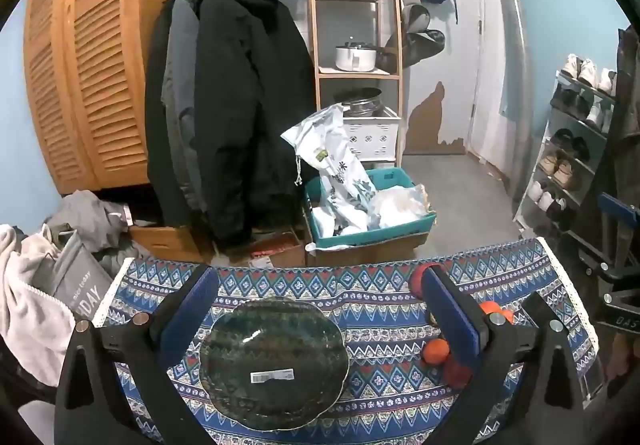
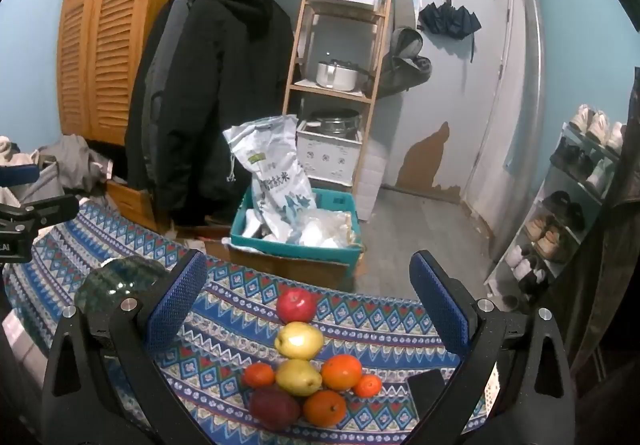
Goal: Organize fruits
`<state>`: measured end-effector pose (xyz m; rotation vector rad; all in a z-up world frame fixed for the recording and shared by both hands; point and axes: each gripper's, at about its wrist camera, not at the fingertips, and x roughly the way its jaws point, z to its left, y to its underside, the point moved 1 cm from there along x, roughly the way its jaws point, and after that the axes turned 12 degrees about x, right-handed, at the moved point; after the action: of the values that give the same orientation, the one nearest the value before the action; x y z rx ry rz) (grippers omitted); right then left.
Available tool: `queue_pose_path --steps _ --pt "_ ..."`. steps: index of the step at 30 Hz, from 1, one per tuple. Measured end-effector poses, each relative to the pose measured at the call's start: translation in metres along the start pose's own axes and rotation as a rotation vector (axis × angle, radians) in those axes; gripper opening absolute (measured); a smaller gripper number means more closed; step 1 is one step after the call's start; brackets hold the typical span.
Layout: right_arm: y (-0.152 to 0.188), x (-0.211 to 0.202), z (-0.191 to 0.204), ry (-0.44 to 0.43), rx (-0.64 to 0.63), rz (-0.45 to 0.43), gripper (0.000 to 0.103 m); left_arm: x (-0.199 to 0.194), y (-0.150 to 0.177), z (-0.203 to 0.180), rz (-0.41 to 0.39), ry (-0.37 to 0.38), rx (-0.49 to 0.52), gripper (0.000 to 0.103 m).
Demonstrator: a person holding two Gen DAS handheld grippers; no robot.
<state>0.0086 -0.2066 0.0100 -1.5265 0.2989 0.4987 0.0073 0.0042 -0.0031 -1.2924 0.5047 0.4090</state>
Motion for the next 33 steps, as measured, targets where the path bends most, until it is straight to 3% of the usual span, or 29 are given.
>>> queue_pose_path --steps 33 --pt "0.0029 0.0016 -0.0001 0.003 -0.001 0.006 0.099 -0.0013 0.0011 -0.0005 -0.002 0.011 -0.007 0.102"
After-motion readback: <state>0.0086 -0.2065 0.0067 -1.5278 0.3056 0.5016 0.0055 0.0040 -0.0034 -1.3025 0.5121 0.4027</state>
